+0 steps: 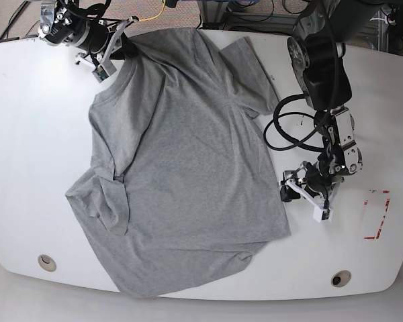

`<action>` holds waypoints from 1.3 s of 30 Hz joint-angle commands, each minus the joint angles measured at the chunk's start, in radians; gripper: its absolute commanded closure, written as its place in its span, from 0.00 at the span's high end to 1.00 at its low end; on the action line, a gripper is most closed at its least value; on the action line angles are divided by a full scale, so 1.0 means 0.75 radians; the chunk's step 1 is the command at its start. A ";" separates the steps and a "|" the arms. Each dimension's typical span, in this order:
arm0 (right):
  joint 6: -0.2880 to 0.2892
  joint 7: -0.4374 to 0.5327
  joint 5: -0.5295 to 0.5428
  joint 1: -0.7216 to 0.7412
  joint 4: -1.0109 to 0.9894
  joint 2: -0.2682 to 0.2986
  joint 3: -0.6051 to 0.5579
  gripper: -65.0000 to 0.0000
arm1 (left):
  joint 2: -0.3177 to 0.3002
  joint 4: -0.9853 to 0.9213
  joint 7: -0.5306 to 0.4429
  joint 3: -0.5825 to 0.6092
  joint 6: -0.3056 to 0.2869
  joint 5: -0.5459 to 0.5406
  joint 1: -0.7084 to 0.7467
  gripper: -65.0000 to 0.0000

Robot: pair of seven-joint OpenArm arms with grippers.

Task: Layout the t-shirt on the table in an organized manner, then fold the t-shirt properly
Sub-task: 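Move the left gripper to the hem corner and grasp it, then lift and pull the hem corner with the left gripper toward the collar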

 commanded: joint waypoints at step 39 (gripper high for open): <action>0.008 0.016 0.023 -0.001 0.028 0.030 0.007 0.00 | 0.065 -0.475 -0.346 0.081 0.132 -0.211 -0.202 0.57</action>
